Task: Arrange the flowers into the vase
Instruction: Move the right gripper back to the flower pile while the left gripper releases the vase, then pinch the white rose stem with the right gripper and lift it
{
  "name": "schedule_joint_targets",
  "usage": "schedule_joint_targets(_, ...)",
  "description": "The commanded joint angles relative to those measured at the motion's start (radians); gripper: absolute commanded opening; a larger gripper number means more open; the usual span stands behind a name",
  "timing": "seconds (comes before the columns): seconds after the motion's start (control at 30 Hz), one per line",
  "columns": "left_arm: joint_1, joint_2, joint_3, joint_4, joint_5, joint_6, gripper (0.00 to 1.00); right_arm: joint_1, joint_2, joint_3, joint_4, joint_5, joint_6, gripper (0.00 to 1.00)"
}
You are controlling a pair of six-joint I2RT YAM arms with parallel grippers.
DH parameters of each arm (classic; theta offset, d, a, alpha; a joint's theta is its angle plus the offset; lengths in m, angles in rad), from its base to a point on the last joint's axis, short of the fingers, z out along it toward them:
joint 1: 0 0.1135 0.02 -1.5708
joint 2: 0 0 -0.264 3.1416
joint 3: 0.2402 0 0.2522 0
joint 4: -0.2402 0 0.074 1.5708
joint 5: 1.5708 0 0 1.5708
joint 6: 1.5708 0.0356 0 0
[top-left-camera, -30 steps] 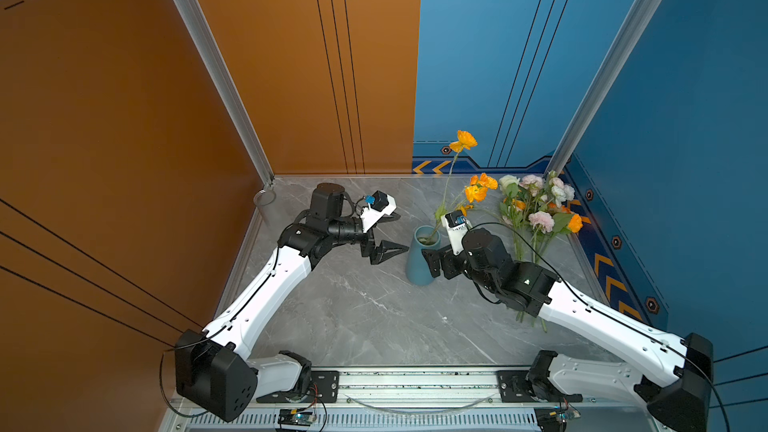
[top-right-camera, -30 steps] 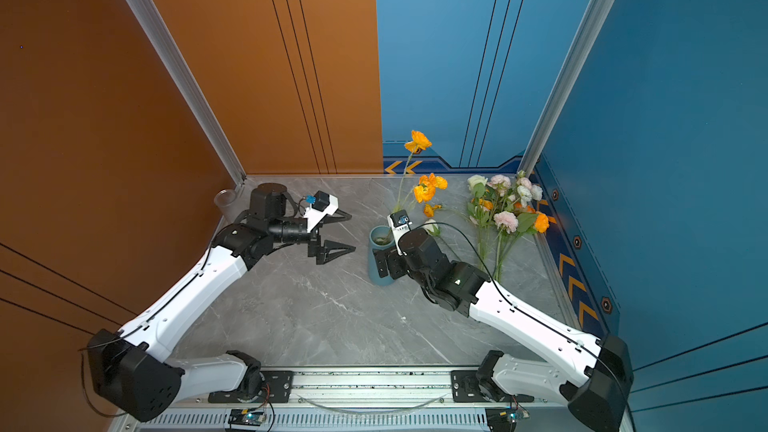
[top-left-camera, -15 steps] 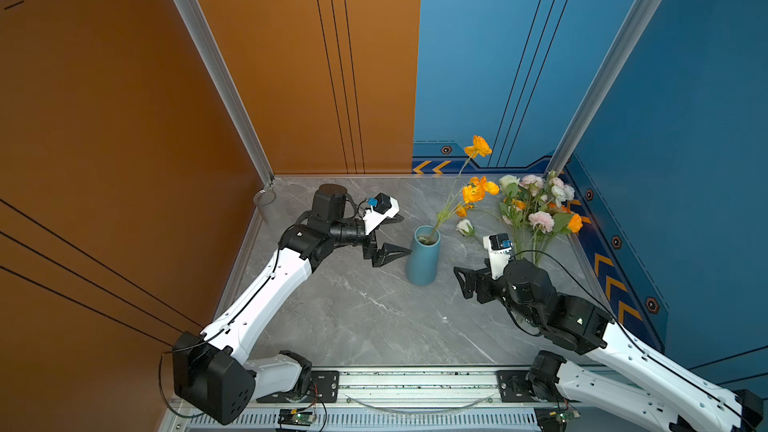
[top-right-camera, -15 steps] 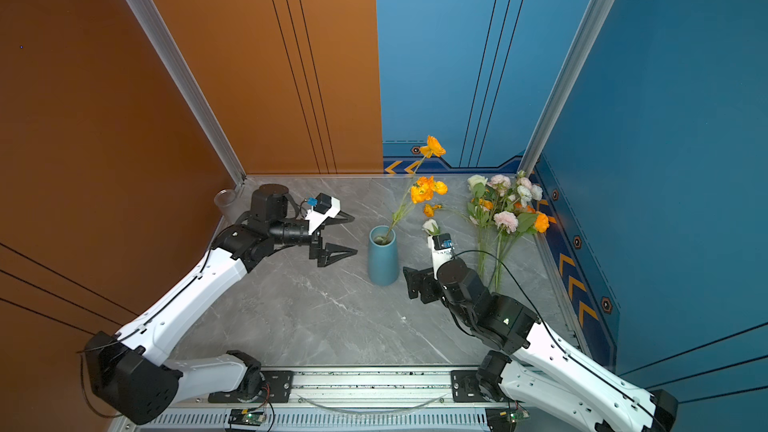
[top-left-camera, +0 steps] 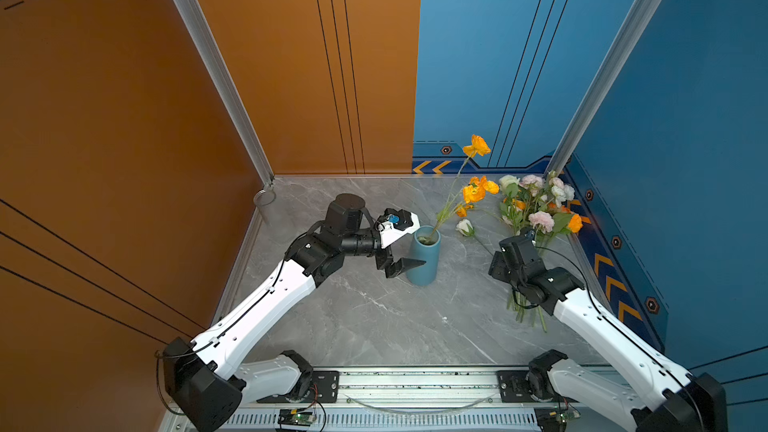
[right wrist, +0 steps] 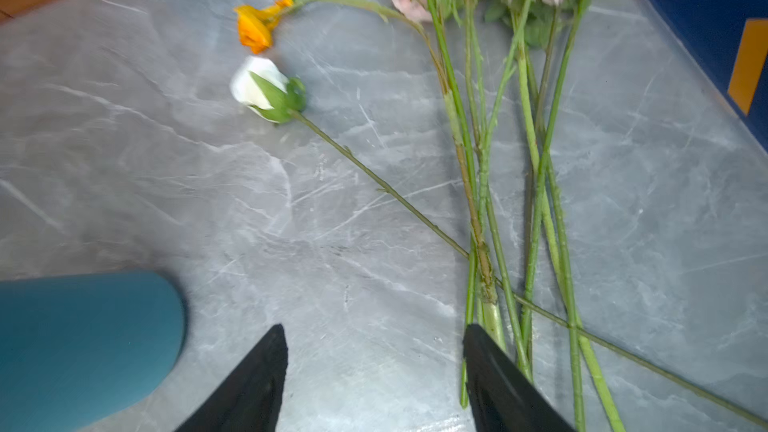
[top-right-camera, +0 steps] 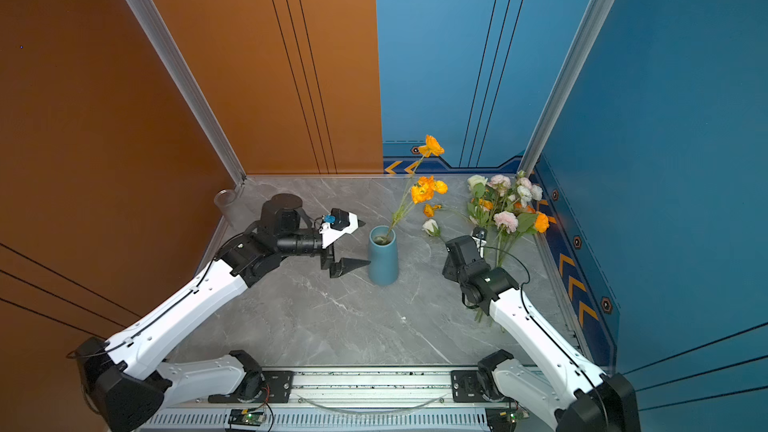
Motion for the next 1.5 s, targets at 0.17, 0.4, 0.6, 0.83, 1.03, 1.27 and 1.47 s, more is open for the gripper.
schedule_joint_targets(0.17, -0.053, -0.013, -0.011, 0.013, -0.08, 0.011, 0.98, -0.13, 0.371, 0.224, 0.022, -0.144, -0.253, 0.62)
schedule_joint_targets(0.4, -0.251, 0.017, -0.03, 0.089, -0.511, 0.013, 0.98, -0.16, 0.658, 0.459, -0.147, -0.144, -0.408, 0.55)
schedule_joint_targets(0.6, -0.39, 0.065, -0.063, 0.107, -0.611, 0.076, 0.98, -0.18, 0.756, 0.488, -0.192, -0.112, -0.481, 0.47)
schedule_joint_targets(0.83, -0.417, 0.083, -0.072, 0.107, -0.612, 0.09, 0.98, -0.199, 0.812, 0.485, -0.21, -0.093, -0.506, 0.38)
schedule_joint_targets(1.03, -0.422, 0.082, -0.08, 0.108, -0.609, 0.104, 0.98, -0.201, 0.842, 0.494, -0.212, -0.067, -0.521, 0.3)
schedule_joint_targets(1.27, -0.424, 0.079, -0.082, 0.107, -0.607, 0.108, 0.98, -0.184, 0.853, 0.503, -0.205, -0.06, -0.577, 0.15)
schedule_joint_targets(1.47, -0.426, 0.082, -0.083, 0.107, -0.611, 0.112, 0.98, -0.148, 0.854, 0.557, -0.2, -0.083, -0.607, 0.03)
